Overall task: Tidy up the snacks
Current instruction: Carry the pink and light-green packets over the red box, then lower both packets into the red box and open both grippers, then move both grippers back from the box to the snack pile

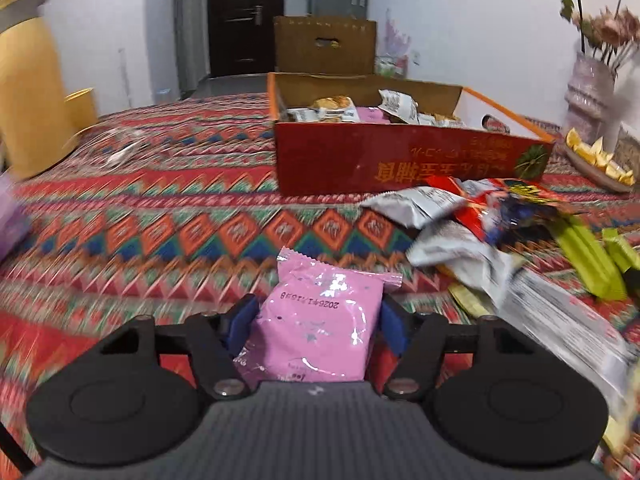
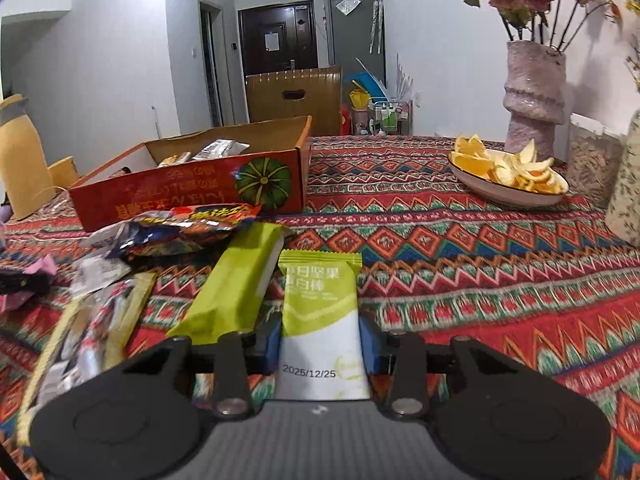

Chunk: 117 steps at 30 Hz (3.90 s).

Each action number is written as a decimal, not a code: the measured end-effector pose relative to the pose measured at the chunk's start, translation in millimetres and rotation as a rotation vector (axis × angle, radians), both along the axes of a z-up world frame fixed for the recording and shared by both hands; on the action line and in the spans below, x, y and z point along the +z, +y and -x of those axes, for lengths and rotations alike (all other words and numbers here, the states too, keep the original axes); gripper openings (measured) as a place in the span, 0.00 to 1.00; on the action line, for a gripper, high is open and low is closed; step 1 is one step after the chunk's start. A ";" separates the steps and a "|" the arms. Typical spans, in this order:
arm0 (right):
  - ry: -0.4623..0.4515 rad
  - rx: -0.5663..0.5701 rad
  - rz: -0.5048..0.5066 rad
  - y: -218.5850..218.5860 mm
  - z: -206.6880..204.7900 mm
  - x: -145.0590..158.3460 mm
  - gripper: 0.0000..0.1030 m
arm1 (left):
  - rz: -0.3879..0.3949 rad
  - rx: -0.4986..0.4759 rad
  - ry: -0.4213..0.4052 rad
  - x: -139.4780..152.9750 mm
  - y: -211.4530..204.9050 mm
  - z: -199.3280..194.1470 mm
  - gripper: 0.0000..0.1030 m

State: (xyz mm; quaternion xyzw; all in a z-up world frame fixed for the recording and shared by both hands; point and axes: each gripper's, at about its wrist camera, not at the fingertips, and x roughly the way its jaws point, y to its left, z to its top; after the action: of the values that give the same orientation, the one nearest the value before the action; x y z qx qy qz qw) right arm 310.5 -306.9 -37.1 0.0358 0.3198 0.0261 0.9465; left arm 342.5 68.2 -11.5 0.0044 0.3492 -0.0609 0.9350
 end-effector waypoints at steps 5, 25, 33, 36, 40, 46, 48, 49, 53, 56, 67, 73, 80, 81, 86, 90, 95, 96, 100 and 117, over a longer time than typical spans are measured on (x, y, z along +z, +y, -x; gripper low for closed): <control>-0.024 0.006 -0.001 0.9 38.3 10.8 0.37 | 0.075 0.101 -0.049 18.0 11.4 69.5 0.63; -0.068 0.062 -0.026 10.6 101.5 28.9 0.37 | 0.118 0.190 -0.113 48.0 12.0 136.4 0.63; -0.131 0.116 0.005 6.4 62.9 60.2 0.37 | 0.094 0.144 -0.194 88.8 5.4 86.0 0.63; -0.162 0.168 0.022 9.2 32.0 82.8 0.37 | 0.084 0.111 -0.214 104.7 -2.0 49.1 0.63; -0.173 0.236 -0.007 16.9 -28.2 105.6 0.37 | 0.042 0.093 -0.267 117.1 -18.5 -8.5 0.63; -0.160 0.214 -0.073 31.6 -146.2 110.9 0.37 | 0.002 0.117 -0.285 114.5 -42.4 -104.2 0.63; -0.128 0.179 -0.083 37.8 -187.5 100.4 0.37 | -0.025 0.150 -0.286 105.9 -49.0 -133.5 0.63; -0.108 0.160 -0.091 40.4 -205.6 93.3 0.37 | -0.032 0.172 -0.276 100.2 -51.4 -147.1 0.63; -0.029 0.110 -0.093 50.5 -259.1 61.1 0.37 | -0.047 0.216 -0.224 70.7 -56.9 -186.7 0.63; -0.001 0.084 -0.031 60.4 -274.0 39.9 0.37 | -0.044 0.186 -0.165 47.9 -57.9 -199.8 0.64; -0.085 0.076 0.183 86.1 -254.3 37.4 0.55 | -0.053 0.101 -0.160 46.9 -54.0 -177.5 0.72; -0.156 0.127 0.132 68.9 -210.2 82.7 0.67 | 0.031 0.109 -0.199 88.6 -25.9 -130.8 0.77; -0.223 0.215 0.069 41.0 -106.4 120.8 0.85 | 0.009 0.083 -0.290 113.0 -14.0 -27.8 0.83; -0.223 0.233 0.061 38.1 -88.4 122.0 0.85 | -0.009 0.065 -0.302 112.2 -16.7 -10.0 0.85; -0.208 0.285 0.017 29.2 -4.5 113.8 0.98 | -0.042 0.044 -0.350 99.2 -23.1 69.9 0.96; -0.143 0.290 -0.048 30.6 43.8 92.9 0.98 | -0.024 0.075 -0.300 76.9 -26.0 112.4 0.96; -0.075 0.230 -0.083 32.3 94.1 65.3 0.98 | -0.001 0.119 -0.185 41.2 -26.0 150.8 0.97; -0.059 0.228 -0.097 31.0 102.3 60.3 0.98 | -0.008 0.121 -0.155 34.0 -27.7 156.5 0.97; -0.023 0.250 -0.066 38.4 133.9 49.9 0.98 | -0.009 0.119 -0.112 17.9 -26.8 183.2 0.97; -0.010 0.327 -0.014 72.3 119.5 45.8 0.96 | 0.014 0.169 -0.093 14.3 -14.6 177.8 0.97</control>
State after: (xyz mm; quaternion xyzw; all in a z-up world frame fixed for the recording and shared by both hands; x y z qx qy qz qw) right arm 191.0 -234.5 8.7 -0.0105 0.3165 0.1822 0.9309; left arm 164.6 53.5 2.8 -0.0285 0.3041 0.0159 0.9521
